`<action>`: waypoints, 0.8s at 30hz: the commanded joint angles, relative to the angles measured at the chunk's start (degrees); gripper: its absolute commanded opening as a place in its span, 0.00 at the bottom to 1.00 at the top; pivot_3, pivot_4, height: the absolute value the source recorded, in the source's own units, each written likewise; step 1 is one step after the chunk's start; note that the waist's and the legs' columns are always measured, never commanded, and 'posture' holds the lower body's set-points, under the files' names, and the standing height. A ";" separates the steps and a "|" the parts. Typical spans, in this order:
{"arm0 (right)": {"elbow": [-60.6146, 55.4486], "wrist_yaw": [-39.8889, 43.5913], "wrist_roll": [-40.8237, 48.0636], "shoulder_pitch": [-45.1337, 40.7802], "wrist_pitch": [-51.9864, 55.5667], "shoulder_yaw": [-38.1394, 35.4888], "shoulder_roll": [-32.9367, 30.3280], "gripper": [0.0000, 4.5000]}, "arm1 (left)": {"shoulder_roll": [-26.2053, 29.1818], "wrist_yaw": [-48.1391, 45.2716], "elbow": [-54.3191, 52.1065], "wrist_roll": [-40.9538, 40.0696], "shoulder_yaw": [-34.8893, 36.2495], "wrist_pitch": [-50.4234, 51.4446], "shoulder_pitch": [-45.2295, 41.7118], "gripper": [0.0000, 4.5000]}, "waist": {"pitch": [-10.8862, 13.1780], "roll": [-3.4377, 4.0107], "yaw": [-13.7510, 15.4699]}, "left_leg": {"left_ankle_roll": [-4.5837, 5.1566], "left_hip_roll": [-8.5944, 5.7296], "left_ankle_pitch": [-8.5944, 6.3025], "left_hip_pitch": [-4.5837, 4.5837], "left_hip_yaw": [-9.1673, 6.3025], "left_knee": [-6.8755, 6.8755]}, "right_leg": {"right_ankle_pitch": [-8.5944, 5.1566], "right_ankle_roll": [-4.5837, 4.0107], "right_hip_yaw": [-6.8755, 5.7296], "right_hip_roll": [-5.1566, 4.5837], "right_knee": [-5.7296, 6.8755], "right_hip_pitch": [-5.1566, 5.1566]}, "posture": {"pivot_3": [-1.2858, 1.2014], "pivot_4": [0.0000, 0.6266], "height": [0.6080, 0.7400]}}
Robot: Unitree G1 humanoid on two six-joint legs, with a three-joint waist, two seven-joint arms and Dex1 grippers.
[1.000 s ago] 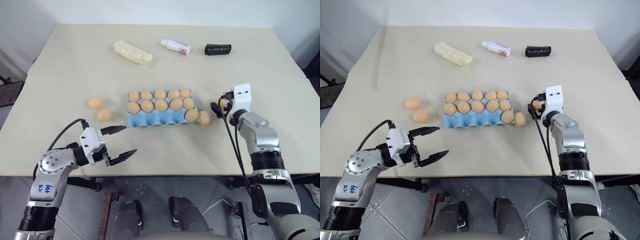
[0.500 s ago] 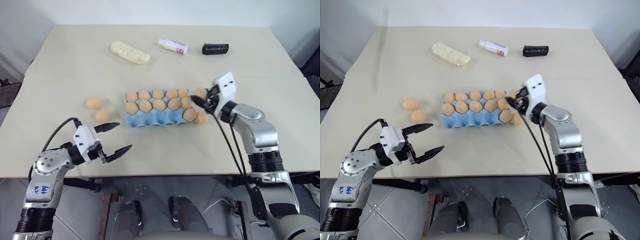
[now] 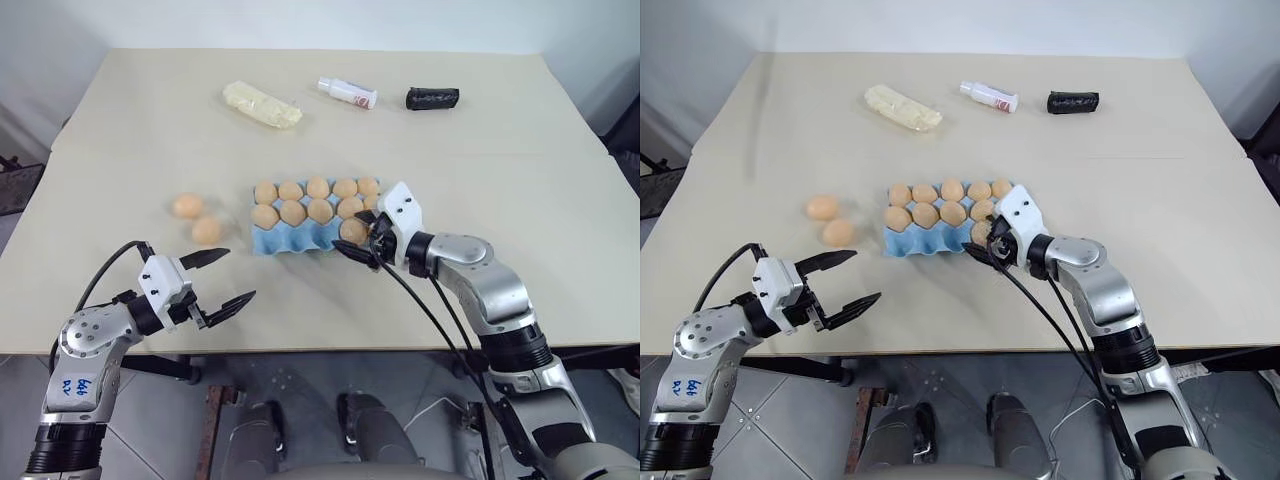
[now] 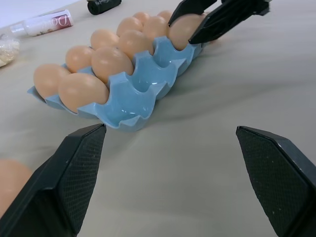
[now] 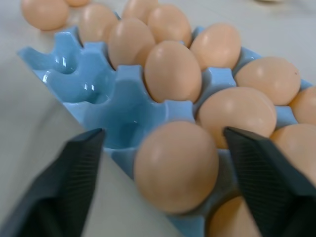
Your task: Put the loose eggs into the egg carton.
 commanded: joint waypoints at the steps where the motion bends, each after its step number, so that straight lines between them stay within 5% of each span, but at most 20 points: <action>1: -6.07 2.20 3.32 2.79 -1.32 -5.98 -3.30 0.99 | 0.70 -0.34 -1.66 -1.02 0.74 0.93 0.06 1.00 | 0.00 0.00 0.14 | 0.00 -0.01 0.00 0.00 0.00 -0.01 | 0.00 0.00 0.00 -0.01 -0.02 0.00 | 0.52 0.24 1.00; 9: -6.92 11.04 6.72 22.99 -21.74 -22.37 -10.54 0.99 | -0.08 -3.55 0.69 0.20 -4.06 1.24 -5.02 1.00 | -0.02 -0.02 1.67 | 0.05 -0.04 -0.11 0.01 -0.12 -0.09 | 0.01 0.01 -0.18 -0.01 -0.44 0.28 | 0.52 0.24 1.00; 15: -2.28 12.13 4.65 32.31 -32.68 -26.34 -11.69 0.99 | -0.98 -5.39 3.59 0.82 -6.99 1.01 -8.82 1.00 | -0.02 -0.02 1.20 | 0.06 -0.01 -0.12 0.14 -0.01 -0.04 | 0.07 0.12 -0.03 0.11 -0.45 0.38 | 0.52 0.24 1.00; 24: 4.63 8.20 2.09 25.51 -29.28 -21.36 -10.92 0.99 | -1.40 -6.01 6.63 1.21 -7.09 0.42 -11.58 1.00 | -0.01 -0.03 0.85 | -0.01 0.00 -0.13 0.63 0.21 0.14 | 0.08 0.14 0.26 0.09 -0.11 0.62 | 0.52 0.24 1.00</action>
